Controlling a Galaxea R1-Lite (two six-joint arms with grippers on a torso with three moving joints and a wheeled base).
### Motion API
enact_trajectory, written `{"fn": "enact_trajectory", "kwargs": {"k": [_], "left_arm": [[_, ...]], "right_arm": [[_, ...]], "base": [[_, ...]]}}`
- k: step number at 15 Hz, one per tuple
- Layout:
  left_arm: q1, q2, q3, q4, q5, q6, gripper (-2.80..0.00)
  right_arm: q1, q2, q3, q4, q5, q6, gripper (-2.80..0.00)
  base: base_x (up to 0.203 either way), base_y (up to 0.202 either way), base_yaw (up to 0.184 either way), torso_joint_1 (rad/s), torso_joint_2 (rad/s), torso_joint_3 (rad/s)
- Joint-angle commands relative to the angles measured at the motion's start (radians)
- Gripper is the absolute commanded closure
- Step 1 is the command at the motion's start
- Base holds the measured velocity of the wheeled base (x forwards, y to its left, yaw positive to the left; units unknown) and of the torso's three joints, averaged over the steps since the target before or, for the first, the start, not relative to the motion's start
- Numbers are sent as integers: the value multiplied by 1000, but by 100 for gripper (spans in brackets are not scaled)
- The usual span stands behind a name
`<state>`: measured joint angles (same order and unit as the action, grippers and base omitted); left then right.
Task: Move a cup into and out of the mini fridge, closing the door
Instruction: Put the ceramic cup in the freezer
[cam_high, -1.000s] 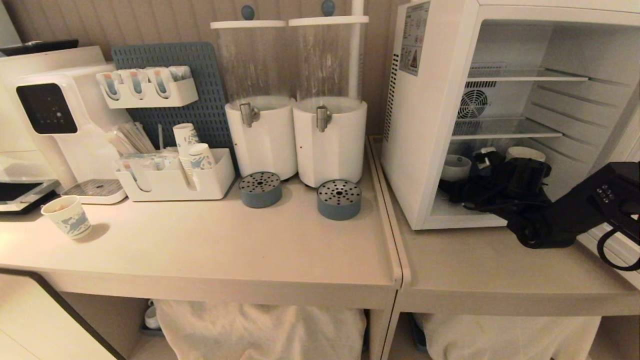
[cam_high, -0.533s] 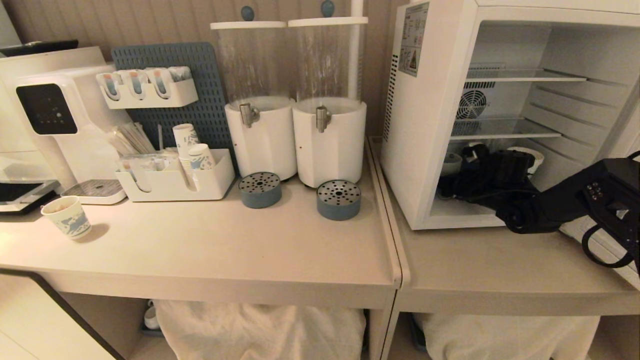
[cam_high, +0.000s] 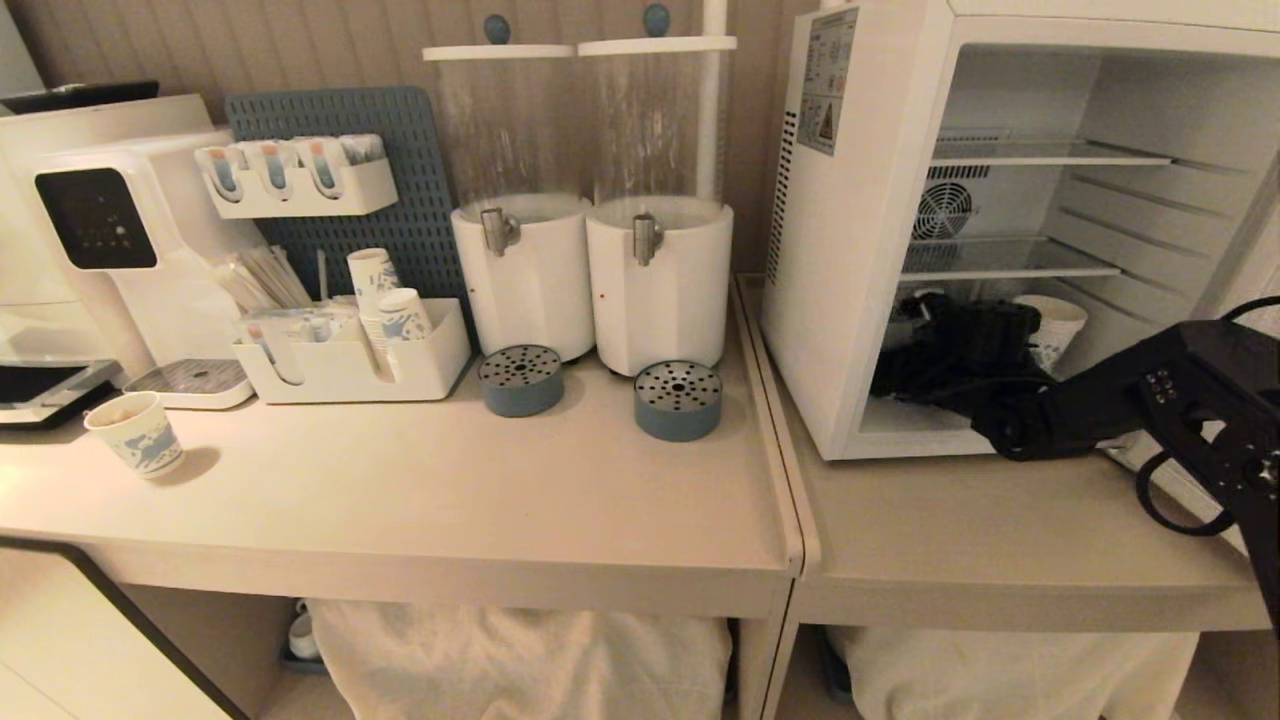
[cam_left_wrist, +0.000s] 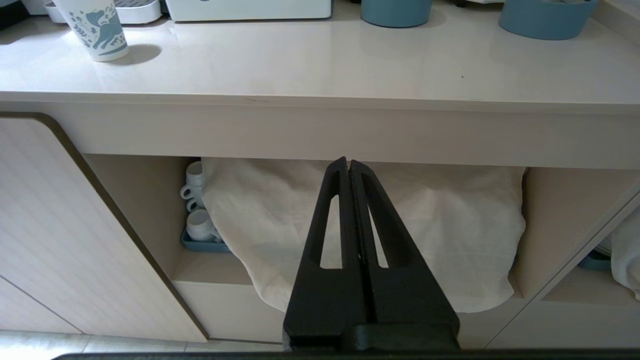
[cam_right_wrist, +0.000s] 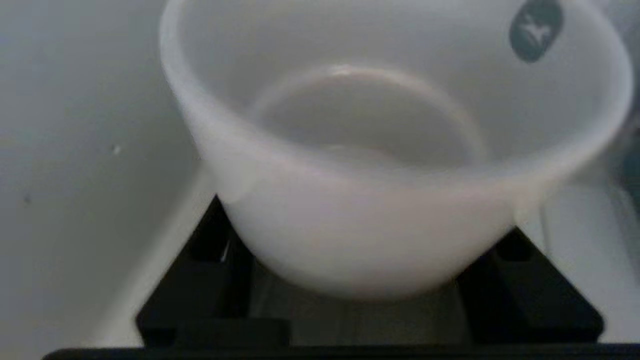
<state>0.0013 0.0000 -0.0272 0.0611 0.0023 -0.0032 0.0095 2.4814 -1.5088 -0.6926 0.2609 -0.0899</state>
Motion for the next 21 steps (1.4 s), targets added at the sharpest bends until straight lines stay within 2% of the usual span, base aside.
{"fn": "enact_trajectory", "kwargs": {"k": [1,5,16,21], "left_arm": [[0,0,0,0,1,0,0],[0,0,0,0,1,-1,0],[0,0,0,0,1,0,0],[0,0,0,0,1,0,0]], "right_arm": [[1,33,-7,-5,-23,-14,0],[1,53,-4,-2,-57,-54,0],[4,39,1,18,-55,-45,0],[4,-5,31,42,-44,-12,0]], "base": [[0,0,0,0,0,0],[0,0,0,0,0,0],[0,0,0,0,0,0],[0,0,0,0,0,0]]}}
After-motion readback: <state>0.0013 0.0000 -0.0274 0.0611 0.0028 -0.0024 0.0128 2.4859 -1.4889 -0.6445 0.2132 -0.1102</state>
